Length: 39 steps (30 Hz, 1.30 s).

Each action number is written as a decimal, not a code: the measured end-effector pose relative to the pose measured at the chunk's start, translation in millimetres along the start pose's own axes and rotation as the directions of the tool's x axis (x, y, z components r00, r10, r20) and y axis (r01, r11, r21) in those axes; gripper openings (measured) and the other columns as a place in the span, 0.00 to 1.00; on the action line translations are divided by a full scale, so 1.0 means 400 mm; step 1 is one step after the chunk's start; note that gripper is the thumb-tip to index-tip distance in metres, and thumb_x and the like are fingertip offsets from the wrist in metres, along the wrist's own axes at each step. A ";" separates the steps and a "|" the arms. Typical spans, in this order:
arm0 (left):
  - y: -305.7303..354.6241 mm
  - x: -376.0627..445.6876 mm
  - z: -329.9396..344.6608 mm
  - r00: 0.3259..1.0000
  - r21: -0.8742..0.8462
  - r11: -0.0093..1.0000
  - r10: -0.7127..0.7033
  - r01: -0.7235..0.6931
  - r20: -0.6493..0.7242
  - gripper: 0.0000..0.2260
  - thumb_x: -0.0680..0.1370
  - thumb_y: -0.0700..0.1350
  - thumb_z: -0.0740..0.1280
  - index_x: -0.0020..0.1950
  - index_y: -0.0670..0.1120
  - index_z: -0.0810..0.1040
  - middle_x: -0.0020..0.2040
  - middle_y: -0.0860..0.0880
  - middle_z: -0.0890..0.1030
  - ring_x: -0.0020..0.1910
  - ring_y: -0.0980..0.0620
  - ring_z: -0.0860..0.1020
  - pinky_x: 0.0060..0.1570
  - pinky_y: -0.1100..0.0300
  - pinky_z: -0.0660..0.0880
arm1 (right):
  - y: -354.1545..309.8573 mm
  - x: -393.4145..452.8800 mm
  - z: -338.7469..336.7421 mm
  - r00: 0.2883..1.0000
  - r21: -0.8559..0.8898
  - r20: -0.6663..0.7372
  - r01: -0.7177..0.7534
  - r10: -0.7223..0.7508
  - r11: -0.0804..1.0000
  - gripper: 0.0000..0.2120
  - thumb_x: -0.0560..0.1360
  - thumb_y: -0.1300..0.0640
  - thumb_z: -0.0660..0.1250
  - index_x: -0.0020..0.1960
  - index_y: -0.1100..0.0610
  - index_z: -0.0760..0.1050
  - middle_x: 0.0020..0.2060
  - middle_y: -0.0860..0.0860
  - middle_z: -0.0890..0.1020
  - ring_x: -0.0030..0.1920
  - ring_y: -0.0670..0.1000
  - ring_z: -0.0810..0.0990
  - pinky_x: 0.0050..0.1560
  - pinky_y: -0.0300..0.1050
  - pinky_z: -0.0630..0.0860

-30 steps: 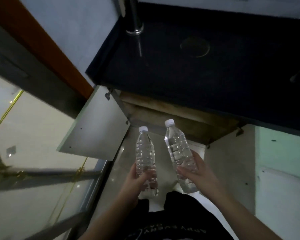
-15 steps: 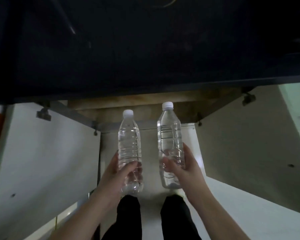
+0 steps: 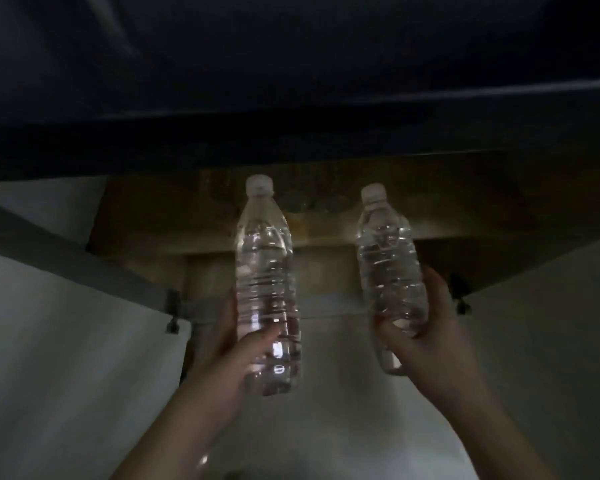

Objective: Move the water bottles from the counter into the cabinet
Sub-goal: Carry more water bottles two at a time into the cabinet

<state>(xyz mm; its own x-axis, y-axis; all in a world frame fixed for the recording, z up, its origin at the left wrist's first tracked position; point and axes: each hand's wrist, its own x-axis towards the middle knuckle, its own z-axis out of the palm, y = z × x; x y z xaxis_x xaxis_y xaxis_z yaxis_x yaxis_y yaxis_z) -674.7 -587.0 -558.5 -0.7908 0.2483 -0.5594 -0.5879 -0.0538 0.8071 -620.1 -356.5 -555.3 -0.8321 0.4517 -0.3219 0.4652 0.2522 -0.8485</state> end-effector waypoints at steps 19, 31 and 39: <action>0.191 0.298 -0.064 0.834 0.589 0.726 0.531 -0.355 -0.151 0.16 0.66 0.54 0.77 0.45 0.71 0.76 0.43 0.58 0.84 0.45 0.54 0.83 0.39 0.58 0.75 | -0.032 0.369 0.126 0.855 -0.667 -0.311 0.115 -0.415 0.736 0.18 0.72 0.44 0.70 0.57 0.51 0.73 0.42 0.51 0.78 0.40 0.54 0.78 0.35 0.43 0.69; 0.260 0.384 0.002 0.667 0.992 0.125 0.741 -0.030 -0.073 0.32 0.69 0.61 0.72 0.71 0.61 0.65 0.68 0.51 0.74 0.66 0.44 0.72 0.58 0.49 0.71 | -0.031 0.390 0.171 0.813 -0.851 -0.305 0.003 -0.497 0.526 0.14 0.78 0.47 0.62 0.62 0.50 0.71 0.50 0.50 0.79 0.46 0.51 0.79 0.33 0.40 0.67; 0.242 0.432 0.037 0.594 0.994 0.085 0.797 0.073 -0.112 0.34 0.74 0.58 0.70 0.75 0.56 0.57 0.73 0.44 0.64 0.71 0.40 0.65 0.61 0.44 0.72 | -0.023 0.402 0.180 0.814 -0.865 -0.314 -0.033 -0.488 0.501 0.17 0.76 0.45 0.63 0.62 0.50 0.70 0.52 0.52 0.78 0.49 0.52 0.79 0.33 0.41 0.70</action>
<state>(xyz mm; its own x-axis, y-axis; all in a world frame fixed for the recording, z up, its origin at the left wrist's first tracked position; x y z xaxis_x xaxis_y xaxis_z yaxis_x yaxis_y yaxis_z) -865.8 -535.1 -574.3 -0.9572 -0.0040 0.2895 0.0610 0.9747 0.2152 -780.1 -347.8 -629.7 -0.8100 0.5132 0.2838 0.5215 0.8517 -0.0516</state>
